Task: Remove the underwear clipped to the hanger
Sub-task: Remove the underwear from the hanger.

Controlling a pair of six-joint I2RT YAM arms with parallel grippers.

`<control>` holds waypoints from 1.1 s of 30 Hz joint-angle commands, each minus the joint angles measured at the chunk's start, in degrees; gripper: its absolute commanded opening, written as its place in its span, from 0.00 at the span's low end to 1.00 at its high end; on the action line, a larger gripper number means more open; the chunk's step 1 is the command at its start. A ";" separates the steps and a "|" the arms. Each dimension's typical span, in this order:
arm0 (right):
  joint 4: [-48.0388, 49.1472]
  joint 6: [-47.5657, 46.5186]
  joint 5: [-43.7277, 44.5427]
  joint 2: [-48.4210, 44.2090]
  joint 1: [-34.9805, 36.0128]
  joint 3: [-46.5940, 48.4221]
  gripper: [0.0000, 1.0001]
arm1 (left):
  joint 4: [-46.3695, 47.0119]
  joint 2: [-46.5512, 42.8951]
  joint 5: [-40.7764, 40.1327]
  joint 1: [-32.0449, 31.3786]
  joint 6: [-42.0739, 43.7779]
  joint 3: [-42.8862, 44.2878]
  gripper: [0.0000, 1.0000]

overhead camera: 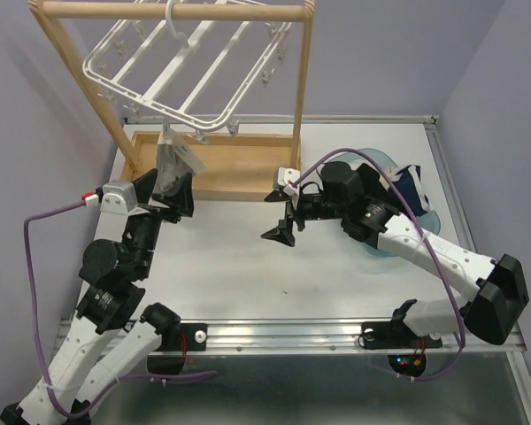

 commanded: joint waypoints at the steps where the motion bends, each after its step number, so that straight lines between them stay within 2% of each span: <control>1: 3.02 -1.27 -3.82 0.38 -0.26 -2.12 1.00 | 0.66 0.92 -8.79 0.16 0.24 -3.37 0.88; 6: 4.69 -1.18 -4.44 0.38 -0.61 -3.18 1.00 | 3.20 2.59 -10.67 3.50 -0.90 -6.36 0.90; 9: 5.13 -0.92 -4.70 0.47 -0.78 -3.70 1.00 | 4.43 3.82 -6.37 9.11 -3.01 -6.80 0.89; 10: 5.31 -0.83 -5.05 0.47 -0.87 -3.97 1.00 | 5.30 4.43 -2.70 10.87 -3.45 -6.81 0.89; 11: 5.48 -0.83 -5.06 0.56 -0.87 -3.97 1.00 | 5.84 4.78 -0.58 14.72 -3.80 -7.07 0.89; 15: 5.84 -0.65 -5.58 0.56 -0.96 -4.32 1.00 | 8.12 7.06 8.04 20.54 -4.60 -6.81 0.89; 22: 6.19 -0.39 -6.20 0.65 -1.05 -4.67 1.00 | 11.46 12.24 17.79 25.56 -4.60 -6.02 0.88; 27: 6.36 -0.30 -6.64 0.30 -1.05 -4.85 1.00 | 11.73 15.68 21.06 28.02 -4.60 -4.96 0.84; 30: 6.45 -0.30 -6.90 0.03 -1.05 -4.85 1.00 | 11.56 16.83 23.52 29.16 -4.42 -4.52 0.67; 31: 6.37 -0.30 -6.99 0.03 -1.13 -4.94 1.00 | 11.38 17.26 25.53 29.26 -4.33 -4.43 0.58; 32: 6.45 -0.30 -6.99 0.03 -1.14 -4.85 1.00 | 11.20 17.35 26.42 29.34 -4.25 -4.17 0.38; 33: 6.45 -0.30 -6.99 -0.06 -1.14 -4.94 1.00 | 11.20 17.36 27.47 29.26 -4.33 -3.91 0.34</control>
